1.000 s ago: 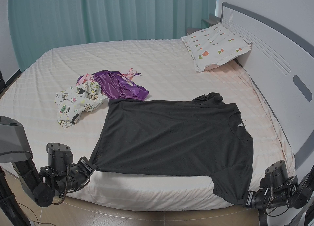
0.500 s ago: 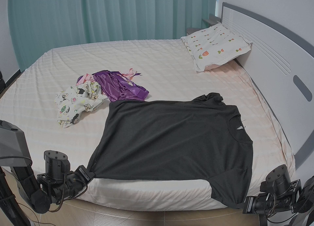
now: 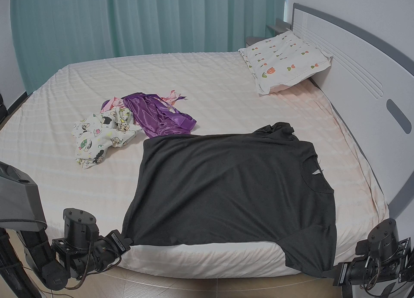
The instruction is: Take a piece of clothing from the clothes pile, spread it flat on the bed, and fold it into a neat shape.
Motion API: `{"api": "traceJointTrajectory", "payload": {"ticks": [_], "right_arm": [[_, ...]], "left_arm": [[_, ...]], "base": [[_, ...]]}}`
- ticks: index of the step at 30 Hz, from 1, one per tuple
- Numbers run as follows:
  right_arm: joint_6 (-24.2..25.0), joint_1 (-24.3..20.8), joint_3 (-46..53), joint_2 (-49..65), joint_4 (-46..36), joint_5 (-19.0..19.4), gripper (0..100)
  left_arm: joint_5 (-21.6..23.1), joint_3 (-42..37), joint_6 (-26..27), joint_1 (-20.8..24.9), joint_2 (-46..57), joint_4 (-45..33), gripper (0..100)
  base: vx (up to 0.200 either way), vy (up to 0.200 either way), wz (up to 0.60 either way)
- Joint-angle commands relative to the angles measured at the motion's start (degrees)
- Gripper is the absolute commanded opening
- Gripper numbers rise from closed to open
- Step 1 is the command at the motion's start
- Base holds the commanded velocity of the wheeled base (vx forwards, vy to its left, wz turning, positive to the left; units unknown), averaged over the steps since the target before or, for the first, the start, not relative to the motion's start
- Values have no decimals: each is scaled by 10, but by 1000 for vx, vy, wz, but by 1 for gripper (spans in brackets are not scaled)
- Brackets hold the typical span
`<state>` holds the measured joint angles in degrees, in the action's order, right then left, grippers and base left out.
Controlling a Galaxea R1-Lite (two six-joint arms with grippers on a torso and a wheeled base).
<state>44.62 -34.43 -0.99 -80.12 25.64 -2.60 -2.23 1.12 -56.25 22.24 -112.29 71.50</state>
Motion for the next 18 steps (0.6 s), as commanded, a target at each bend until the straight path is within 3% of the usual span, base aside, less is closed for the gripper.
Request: {"api": "traceJointTrajectory", "payload": {"ticks": [1,8,18], "right_arm": [[-1,5,-5,43,-16,-9,0],[-3,13,-24,66,-43,-10,0],[-26,104,-125,65,-34,11,0]], "left_arm": [[-12,-10,0,12,0,-4,0],[-43,-11,0,20,4,-1,0],[-42,77,3,-15,110,-9,0]], "base": [[0,0,0],[0,0,0],[0,0,0]]}}
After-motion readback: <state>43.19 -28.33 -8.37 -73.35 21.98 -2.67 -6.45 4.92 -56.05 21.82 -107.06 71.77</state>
